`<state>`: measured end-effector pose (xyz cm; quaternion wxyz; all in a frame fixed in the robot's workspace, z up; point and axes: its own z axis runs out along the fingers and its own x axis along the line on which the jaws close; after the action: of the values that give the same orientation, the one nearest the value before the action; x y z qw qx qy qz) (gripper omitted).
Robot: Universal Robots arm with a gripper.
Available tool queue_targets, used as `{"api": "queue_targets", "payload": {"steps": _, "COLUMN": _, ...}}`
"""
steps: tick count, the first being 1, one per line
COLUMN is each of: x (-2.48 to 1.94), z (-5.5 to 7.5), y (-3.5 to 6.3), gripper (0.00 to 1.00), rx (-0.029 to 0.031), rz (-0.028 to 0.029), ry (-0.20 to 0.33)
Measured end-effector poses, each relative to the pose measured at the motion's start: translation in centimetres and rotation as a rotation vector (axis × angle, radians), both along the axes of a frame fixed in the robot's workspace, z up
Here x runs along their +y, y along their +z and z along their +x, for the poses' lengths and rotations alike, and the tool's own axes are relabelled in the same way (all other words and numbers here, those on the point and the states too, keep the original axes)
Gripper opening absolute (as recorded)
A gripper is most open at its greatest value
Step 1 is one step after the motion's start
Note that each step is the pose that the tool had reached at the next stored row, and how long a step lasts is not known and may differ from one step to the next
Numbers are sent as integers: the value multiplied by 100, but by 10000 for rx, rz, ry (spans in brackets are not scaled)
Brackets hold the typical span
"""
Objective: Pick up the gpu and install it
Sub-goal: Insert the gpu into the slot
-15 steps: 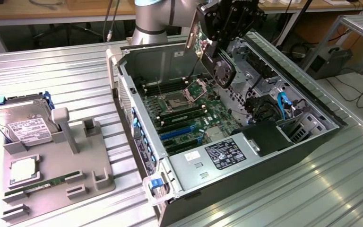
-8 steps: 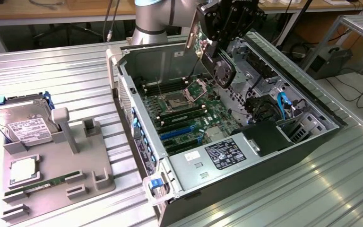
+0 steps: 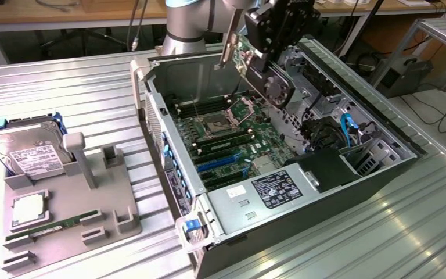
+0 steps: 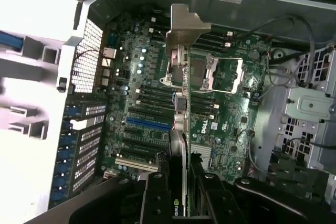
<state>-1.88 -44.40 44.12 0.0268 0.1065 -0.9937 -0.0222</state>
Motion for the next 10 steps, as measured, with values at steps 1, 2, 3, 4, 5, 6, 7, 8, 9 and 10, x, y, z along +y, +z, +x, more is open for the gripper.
{"api": "queue_targets", "payload": {"steps": 1, "x": 0, "z": 0, "y": -3, "gripper": 26, "rx": 0, "rz": 6, "ry": 315}}
{"api": "queue_targets", "payload": {"steps": 2, "x": 0, "z": 0, "y": -5, "gripper": 26, "rx": -1, "rz": 13, "ry": 579}}
{"api": "queue_targets", "payload": {"steps": 3, "x": 0, "z": 0, "y": -6, "gripper": 26, "rx": -3, "rz": 18, "ry": 754}}
{"api": "queue_targets", "payload": {"steps": 4, "x": 0, "z": 0, "y": -7, "gripper": 26, "rx": -6, "rz": 25, "ry": 924}}
{"api": "queue_targets", "payload": {"steps": 5, "x": 0, "z": 0, "y": -9, "gripper": 26, "rx": -11, "rz": 32, "ry": 1094}}
{"api": "queue_targets", "payload": {"steps": 6, "x": 0, "z": 0, "y": -10, "gripper": 26, "rx": -15, "rz": 39, "ry": 1245}}
{"api": "queue_targets", "payload": {"steps": 7, "x": 0, "z": 0, "y": -11, "gripper": 26, "rx": -19, "rz": 46, "ry": 1407}}
{"api": "queue_targets", "payload": {"steps": 8, "x": 0, "z": 0, "y": -12, "gripper": 26, "rx": -24, "rz": 53, "ry": 1561}}
{"api": "queue_targets", "payload": {"steps": 9, "x": 0, "z": 0, "y": -14, "gripper": 26, "rx": -30, "rz": 62, "ry": 1724}}
{"api": "queue_targets", "payload": {"steps": 10, "x": 0, "z": 0, "y": -14, "gripper": 26, "rx": -36, "rz": 70, "ry": 1864}}
